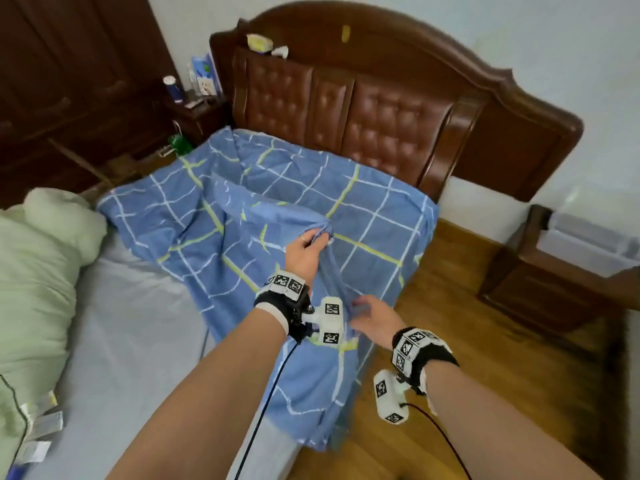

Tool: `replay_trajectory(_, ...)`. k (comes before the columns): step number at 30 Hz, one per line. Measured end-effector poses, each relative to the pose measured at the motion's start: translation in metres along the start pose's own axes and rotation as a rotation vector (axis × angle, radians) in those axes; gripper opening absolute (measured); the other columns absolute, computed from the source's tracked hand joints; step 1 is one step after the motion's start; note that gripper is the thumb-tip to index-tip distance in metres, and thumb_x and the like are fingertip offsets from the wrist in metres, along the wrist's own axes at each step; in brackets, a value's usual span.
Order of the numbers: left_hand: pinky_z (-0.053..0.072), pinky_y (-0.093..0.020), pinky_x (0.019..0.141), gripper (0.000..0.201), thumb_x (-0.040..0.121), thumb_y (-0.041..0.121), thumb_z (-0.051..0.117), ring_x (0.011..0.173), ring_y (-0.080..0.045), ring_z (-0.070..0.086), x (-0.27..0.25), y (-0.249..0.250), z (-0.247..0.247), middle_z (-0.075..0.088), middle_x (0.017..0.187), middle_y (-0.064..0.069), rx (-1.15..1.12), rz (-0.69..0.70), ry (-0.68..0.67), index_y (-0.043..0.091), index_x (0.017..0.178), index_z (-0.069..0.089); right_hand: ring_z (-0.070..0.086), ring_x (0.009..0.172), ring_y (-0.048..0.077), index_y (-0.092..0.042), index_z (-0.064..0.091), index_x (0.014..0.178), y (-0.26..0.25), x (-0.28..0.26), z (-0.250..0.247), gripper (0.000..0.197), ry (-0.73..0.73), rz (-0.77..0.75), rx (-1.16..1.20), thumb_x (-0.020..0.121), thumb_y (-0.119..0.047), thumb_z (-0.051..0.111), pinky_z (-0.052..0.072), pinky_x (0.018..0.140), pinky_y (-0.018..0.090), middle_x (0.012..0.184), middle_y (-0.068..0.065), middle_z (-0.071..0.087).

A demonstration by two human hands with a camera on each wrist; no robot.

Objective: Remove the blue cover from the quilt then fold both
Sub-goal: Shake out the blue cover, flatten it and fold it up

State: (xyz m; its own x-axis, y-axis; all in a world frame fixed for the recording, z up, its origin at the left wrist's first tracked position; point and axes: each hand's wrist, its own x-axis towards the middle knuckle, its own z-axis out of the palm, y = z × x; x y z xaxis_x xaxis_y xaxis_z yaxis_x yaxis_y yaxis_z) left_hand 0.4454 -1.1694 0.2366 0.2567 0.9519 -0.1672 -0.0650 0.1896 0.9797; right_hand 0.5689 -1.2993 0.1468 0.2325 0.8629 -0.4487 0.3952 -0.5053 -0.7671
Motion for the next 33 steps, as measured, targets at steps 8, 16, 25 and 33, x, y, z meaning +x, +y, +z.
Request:
replay_trajectory(8, 0.045, -0.034, 0.095, 0.02, 0.087, 0.022, 0.069, 0.112, -0.016, 0.06, 0.055, 0.007, 0.17, 0.059, 0.13, -0.004, 0.456, 0.186, -0.147, 0.023, 0.106, 0.073, 0.066, 0.1, 0.017, -0.031, 0.056, 0.121, -0.012, 0.039, -0.209, 0.025, 0.157, -0.151, 0.373, 0.097, -0.037, 0.058, 0.051, 0.087, 0.035, 0.116, -0.004, 0.064)
replay_trajectory(16, 0.044, -0.035, 0.102, 0.011, 0.084, 0.016, 0.072, 0.122, -0.003, 0.052, 0.149, -0.033, 0.277, 0.05, 0.143, 0.005, 0.568, 0.175, -0.561, 0.024, 0.077, 0.07, 0.067, 0.073, 0.017, -0.016, 0.063, 0.087, -0.003, 0.153, -0.336, 0.016, 0.103, -0.009, 0.561, 0.094, -0.03, 0.065, 0.06, 0.064, 0.032, 0.077, 0.004, 0.064)
replay_trajectory(25, 0.05, -0.031, 0.08, 0.056, 0.085, -0.007, 0.051, 0.087, -0.012, 0.059, 0.311, -0.071, 0.368, 0.046, 0.135, -0.009, 0.688, 0.105, -0.232, 0.037, 0.12, 0.056, 0.059, 0.082, 0.03, -0.019, 0.071, 0.082, 0.065, 0.314, -0.444, 0.006, 0.179, 0.129, 0.435, 0.079, -0.021, 0.067, 0.045, 0.078, 0.037, 0.085, 0.012, 0.062)
replay_trajectory(33, 0.049, -0.038, 0.074, 0.023, 0.093, 0.023, 0.05, 0.094, -0.035, 0.063, 0.419, -0.102, 0.482, 0.067, 0.105, -0.011, 1.452, -0.04, -0.52, 0.016, 0.114, 0.055, 0.057, 0.081, 0.026, -0.017, 0.059, 0.077, 0.135, 0.372, -0.557, 0.023, 0.229, 0.384, 0.587, 0.098, -0.019, 0.048, 0.049, 0.08, 0.042, 0.084, 0.011, 0.06)
